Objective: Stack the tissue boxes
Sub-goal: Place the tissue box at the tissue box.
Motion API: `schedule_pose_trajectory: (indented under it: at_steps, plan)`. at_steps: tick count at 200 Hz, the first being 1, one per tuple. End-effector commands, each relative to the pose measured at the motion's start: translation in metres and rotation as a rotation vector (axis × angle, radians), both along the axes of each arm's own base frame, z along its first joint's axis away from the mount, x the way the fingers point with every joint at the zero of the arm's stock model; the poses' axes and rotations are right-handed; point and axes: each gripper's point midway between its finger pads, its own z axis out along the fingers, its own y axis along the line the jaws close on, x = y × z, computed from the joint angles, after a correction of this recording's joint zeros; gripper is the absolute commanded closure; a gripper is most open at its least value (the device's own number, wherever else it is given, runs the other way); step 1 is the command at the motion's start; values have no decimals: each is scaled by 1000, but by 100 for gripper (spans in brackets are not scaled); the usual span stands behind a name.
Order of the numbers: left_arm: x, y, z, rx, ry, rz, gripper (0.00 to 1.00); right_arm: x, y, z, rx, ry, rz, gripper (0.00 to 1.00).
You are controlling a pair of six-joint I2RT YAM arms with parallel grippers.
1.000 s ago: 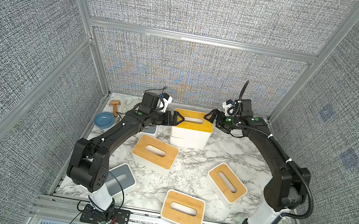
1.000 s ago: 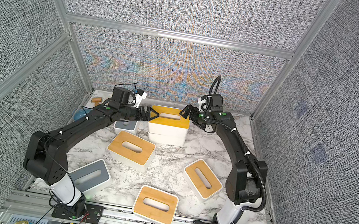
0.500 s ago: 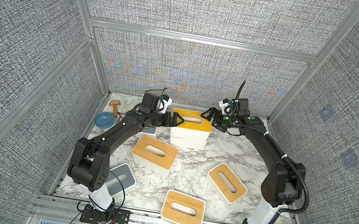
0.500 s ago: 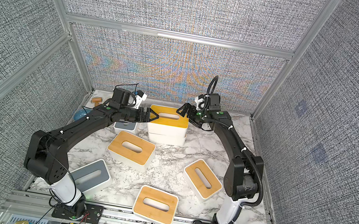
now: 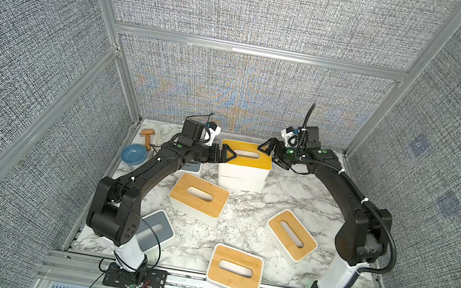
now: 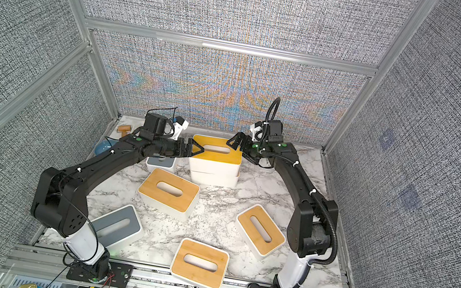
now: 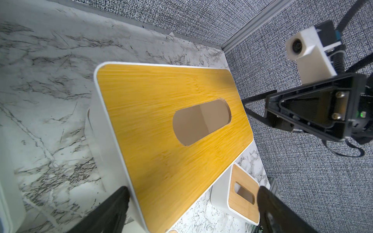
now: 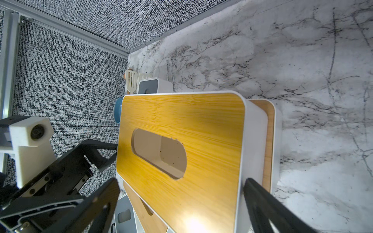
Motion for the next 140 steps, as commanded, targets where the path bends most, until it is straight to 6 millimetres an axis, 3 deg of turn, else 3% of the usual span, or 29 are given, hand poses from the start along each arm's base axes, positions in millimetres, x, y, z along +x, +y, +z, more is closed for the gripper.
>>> schedule_pose_trajectory:
  at_steps: [1, 84, 109, 140]
  plan:
    - [1, -5, 6, -35, -14, -18, 1, 4, 2, 6, 14, -18, 12, 1]
    - [5, -4, 7, -30, -11, -2, 1, 6, -2, 4, 16, -14, 8, 1]
    - [9, 3, 9, 14, -24, 33, 1, 7, -12, 10, 10, -24, -17, 1]
    - [9, 16, 28, 69, -66, 88, 1, 8, -30, 27, -36, -66, -57, 1]
